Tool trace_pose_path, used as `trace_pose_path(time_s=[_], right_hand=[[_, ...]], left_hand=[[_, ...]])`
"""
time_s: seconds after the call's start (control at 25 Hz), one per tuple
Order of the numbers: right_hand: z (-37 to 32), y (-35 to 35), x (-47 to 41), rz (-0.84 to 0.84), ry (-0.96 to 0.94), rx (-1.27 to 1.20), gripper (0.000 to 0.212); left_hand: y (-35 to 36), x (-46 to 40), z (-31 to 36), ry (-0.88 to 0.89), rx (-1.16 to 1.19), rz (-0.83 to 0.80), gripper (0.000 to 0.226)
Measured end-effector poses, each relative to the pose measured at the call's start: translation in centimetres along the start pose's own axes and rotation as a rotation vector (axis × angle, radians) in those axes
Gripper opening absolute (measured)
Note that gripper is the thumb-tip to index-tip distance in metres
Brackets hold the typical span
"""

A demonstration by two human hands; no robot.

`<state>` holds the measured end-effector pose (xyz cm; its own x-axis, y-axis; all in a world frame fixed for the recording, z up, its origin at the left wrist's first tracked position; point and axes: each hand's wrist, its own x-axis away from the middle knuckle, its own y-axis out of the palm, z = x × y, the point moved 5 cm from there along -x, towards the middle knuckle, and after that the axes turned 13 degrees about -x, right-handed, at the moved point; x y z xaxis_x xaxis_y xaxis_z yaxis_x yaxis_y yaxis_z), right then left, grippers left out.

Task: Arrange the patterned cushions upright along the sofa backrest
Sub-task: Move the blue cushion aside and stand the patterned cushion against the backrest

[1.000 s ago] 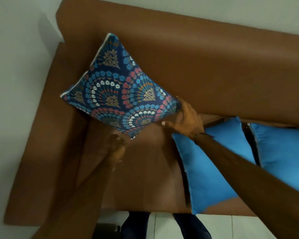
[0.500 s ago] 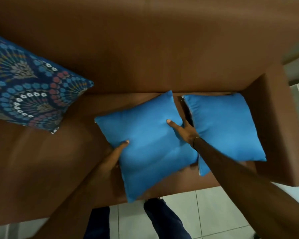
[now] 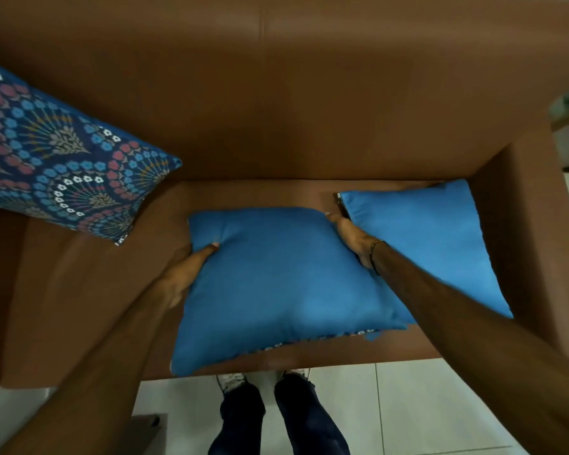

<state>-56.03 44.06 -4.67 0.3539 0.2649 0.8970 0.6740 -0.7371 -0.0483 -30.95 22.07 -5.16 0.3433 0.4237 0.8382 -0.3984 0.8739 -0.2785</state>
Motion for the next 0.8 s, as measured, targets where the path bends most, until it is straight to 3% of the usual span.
trace_pose_path(time_s=[0.12,0.2,0.32,0.4,0.48,0.52,0.68,0.76,0.8], right_hand=[[-2.2,-0.5,1.2,0.032,-0.143,-0.286,0.057],[-2.1,-2.3,1.9,0.055,-0.114,-0.453,0.055],[-0.2,-4.0,2.3,-0.102,-0.062,-0.614,0.057],[2.3,-3.5,1.9,-0.193,0.006,-0.485,0.055],[4.8,-2.6,1.0,-0.110,-0.047,-0.290,0.028],[5.7,-1.5,0.9,-0.055,-0.095,-0.235,0.028],[7.8,3.0,-0.1,0.195,-0.383,-0.098,0.070],[8.1,4.9,-1.3,0.238,-0.450,0.258,0.100],[8.3,5.4,-1.8,0.252,-0.447,0.402,0.104]], left_hand=[[-1.4,1.5,2.9,0.205,0.070,0.012,0.056],[-2.4,3.0,3.6,0.342,0.193,0.082,0.044],[-3.0,4.1,1.2,0.355,0.569,0.064,0.036],[-1.6,4.1,-1.1,0.285,0.640,-0.013,0.038],[0.4,3.1,-3.2,0.228,0.406,0.026,0.021],[1.7,2.5,-4.0,0.239,0.246,0.062,0.016],[5.6,-0.1,-6.4,0.262,-0.420,0.304,0.081],[7.2,-1.7,-5.8,0.263,-0.538,0.311,0.088],[7.9,-2.4,-5.6,0.253,-0.554,0.294,0.088]])
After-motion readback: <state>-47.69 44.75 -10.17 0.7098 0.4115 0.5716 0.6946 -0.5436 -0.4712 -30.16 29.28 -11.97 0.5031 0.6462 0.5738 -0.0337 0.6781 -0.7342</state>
